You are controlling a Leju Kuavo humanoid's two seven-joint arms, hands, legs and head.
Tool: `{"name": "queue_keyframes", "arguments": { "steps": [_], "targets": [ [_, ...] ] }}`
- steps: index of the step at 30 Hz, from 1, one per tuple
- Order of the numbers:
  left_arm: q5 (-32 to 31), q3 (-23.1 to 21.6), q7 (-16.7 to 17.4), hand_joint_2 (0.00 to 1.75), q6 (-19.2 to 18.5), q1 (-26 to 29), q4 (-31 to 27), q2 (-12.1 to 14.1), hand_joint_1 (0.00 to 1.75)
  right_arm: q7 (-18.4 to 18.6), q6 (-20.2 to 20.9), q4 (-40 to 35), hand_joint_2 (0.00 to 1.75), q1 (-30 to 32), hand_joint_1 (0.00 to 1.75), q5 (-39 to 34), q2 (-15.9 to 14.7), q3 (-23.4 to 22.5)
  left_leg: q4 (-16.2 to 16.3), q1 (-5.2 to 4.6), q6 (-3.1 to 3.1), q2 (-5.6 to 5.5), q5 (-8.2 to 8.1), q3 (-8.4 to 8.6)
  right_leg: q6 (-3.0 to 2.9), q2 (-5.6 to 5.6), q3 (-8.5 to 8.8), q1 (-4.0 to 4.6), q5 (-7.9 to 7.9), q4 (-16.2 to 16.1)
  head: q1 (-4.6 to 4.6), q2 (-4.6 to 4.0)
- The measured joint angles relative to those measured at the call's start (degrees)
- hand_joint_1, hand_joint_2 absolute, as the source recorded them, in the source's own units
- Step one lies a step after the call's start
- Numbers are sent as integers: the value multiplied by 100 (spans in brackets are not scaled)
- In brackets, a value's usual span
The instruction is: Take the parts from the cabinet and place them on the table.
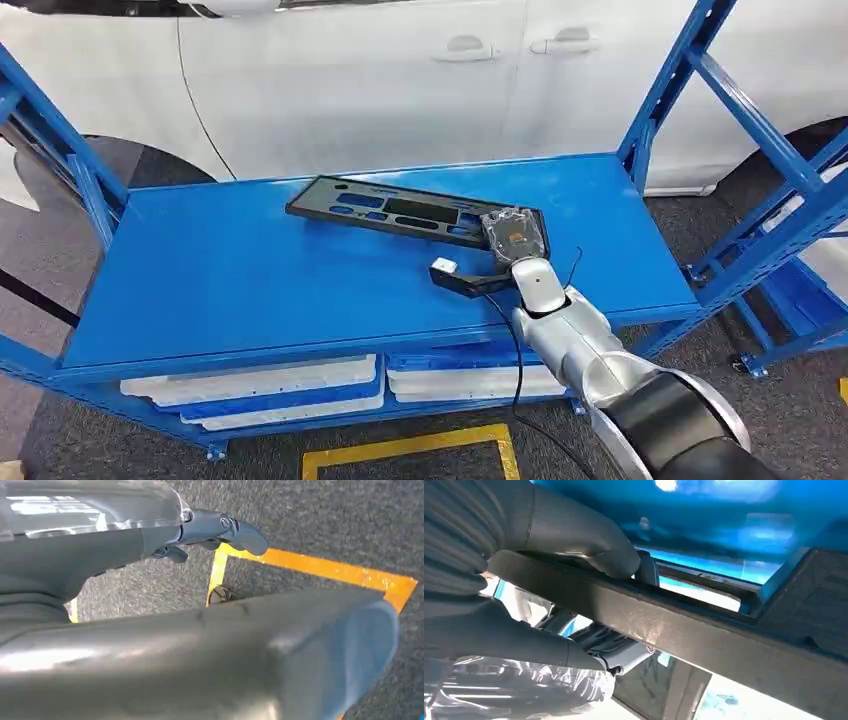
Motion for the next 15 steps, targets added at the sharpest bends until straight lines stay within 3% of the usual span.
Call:
{"name": "queue_keyframes", "arguments": {
  "steps": [2,3,4,5,6,8,9,10,12,13,14,15],
  "targets": [
    [2,0,-20,0,0,3,0,0,0,-54,-41,-9,175,-4,175,11,15,-11,-31,6,-66,0,-3,20,-66,8,-6,20,-9,3,0,0],
    [9,2,-50,0,2,-3,0,2,0,-92,-61,-35,175,-3,175,28,44,-22,-15,8,-111,0,-32,23,-119,-1,26,-26,20,-56,0,0],
    [11,0,-103,0,-2,-1,0,2,0,-103,-70,-44,175,-5,175,48,48,-44,73,24,-135,14,-104,-3,-139,-6,46,-35,30,-77,0,0],
    [11,0,-186,0,-35,-1,0,-2,0,-107,-79,-52,175,-13,175,74,66,-70,413,25,-153,15,-332,-153,-190,-13,45,-39,25,-81,0,0],
    [9,0,-268,175,-61,1,0,-4,0,-116,-79,-52,175,-6,175,79,98,-83,882,34,-172,15,-562,-365,-194,-12,45,-32,23,-81,0,0],
    [11,0,-435,175,-109,10,0,-7,0,-140,-81,-52,175,14,175,81,131,-103,1691,38,-207,15,-835,-760,-206,-8,45,-19,15,-74,0,0],
    [13,0,-531,175,-122,13,0,-7,0,-164,-81,-52,175,15,175,81,138,-125,1792,41,-212,15,-803,-826,-207,-7,48,-18,13,-70,0,0],
    [7,0,-583,175,-122,14,0,-4,0,-194,-79,-52,175,19,175,85,140,-148,1620,45,-210,16,-640,-763,-206,-6,56,-18,6,-67,0,0],
    [-18,0,-638,175,-127,13,0,-4,0,-245,-81,-57,175,18,175,83,157,-190,627,56,-188,18,-81,-313,-178,10,78,-21,-14,-51,0,0],
    [-24,0,-649,175,-127,12,0,-4,0,-284,-90,-72,175,18,175,63,175,-216,129,57,-166,22,92,-105,-152,18,75,-19,-32,-35,0,0],
    [-30,0,-653,175,-120,8,0,-4,0,-337,-109,-79,175,15,175,17,188,-262,33,21,-145,14,2,-39,-125,24,47,25,-39,-7,0,0],
    [-59,-2,-662,175,-122,2,0,-4,0,-436,-144,-94,175,19,175,-72,194,-312,40,20,-98,6,23,-61,-96,34,28,16,-22,-7,0,0]
  ]
}}
